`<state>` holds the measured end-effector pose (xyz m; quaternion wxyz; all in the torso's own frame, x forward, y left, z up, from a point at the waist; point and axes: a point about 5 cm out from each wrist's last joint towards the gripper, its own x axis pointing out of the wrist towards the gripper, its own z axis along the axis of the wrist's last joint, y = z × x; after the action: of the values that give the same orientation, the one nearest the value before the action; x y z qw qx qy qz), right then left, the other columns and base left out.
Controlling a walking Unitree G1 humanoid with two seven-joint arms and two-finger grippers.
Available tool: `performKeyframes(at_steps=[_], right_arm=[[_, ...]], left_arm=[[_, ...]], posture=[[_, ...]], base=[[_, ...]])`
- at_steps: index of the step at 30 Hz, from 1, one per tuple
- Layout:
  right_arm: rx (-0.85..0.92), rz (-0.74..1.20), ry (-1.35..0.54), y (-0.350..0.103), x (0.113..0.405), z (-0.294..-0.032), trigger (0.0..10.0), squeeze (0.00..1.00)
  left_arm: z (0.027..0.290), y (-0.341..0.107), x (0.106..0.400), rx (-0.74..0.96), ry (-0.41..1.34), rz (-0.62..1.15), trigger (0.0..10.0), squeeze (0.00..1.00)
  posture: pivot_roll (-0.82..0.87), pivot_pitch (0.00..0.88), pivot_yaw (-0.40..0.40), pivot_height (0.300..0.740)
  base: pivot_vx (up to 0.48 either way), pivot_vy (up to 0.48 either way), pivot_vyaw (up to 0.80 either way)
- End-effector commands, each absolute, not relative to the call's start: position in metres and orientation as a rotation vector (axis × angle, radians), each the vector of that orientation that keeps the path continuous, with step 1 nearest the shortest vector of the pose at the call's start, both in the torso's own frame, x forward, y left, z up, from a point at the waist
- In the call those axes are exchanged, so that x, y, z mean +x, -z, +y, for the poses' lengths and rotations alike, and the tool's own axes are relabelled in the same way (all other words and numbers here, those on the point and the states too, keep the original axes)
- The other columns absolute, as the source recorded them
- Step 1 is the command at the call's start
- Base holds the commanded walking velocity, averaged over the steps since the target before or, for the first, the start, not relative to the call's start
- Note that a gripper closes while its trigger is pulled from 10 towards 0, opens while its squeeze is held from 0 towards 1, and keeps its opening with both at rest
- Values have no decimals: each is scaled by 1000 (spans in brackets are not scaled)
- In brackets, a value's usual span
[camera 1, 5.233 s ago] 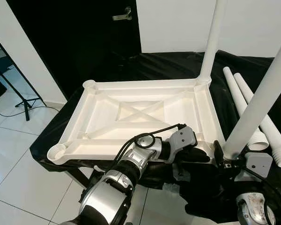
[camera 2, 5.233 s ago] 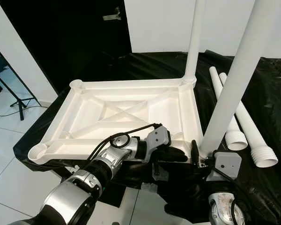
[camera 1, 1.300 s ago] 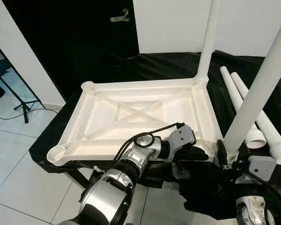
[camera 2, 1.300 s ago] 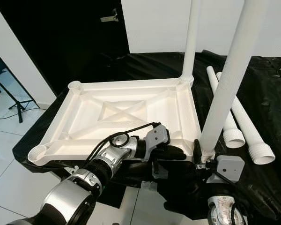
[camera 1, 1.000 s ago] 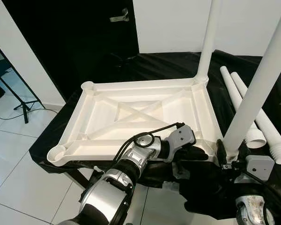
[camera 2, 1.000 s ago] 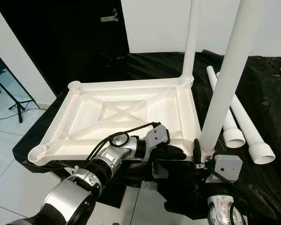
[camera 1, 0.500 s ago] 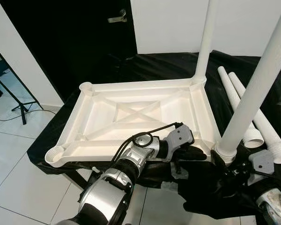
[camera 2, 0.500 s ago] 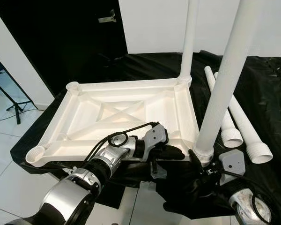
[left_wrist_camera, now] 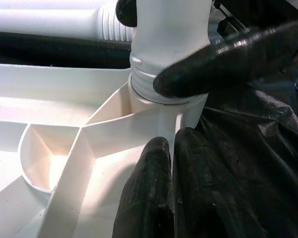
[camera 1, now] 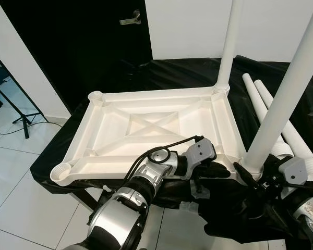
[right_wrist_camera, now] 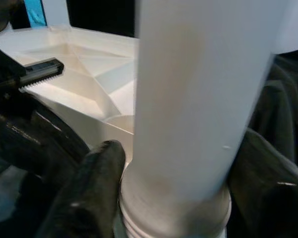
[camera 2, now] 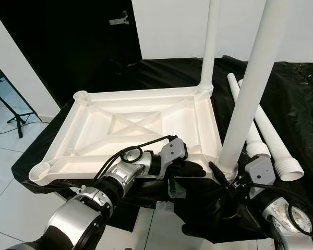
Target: Building children table
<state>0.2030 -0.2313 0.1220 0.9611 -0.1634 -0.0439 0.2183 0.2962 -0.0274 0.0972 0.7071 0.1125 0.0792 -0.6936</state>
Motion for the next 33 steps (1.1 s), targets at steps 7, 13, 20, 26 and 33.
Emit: performKeyframes(at_steps=[7, 13, 20, 26, 33], right_arm=[[-221, -117, -261, -116, 192, -229, 0, 0], [-171, -122, -32, -111, 181, -226, 0, 0], [-169, -86, 244, -103, 160, -224, 0, 0], [-169, -68, 194, -99, 165, -220, 10000, 0], [-98, -82, -96, -102, 190, -219, 10000, 906]], left_arm=[[-15, -57, 286, 280, 1411, 378, 10000, 0], [-15, -58, 288, 283, 1410, 374, 10000, 0], [-11, -57, 288, 290, 1410, 382, 10000, 0], [-12, -57, 288, 291, 1417, 381, 10000, 0], [-14, -59, 289, 292, 1414, 377, 10000, 0]], posture=[[8, 0, 89, 740], [11, 0, 90, 740], [8, 0, 101, 740], [3, 0, 102, 740], [3, 0, 99, 740]], base=[[0, 0, 0], [0, 0, 0], [0, 0, 0], [0, 0, 0], [0, 0, 0]])
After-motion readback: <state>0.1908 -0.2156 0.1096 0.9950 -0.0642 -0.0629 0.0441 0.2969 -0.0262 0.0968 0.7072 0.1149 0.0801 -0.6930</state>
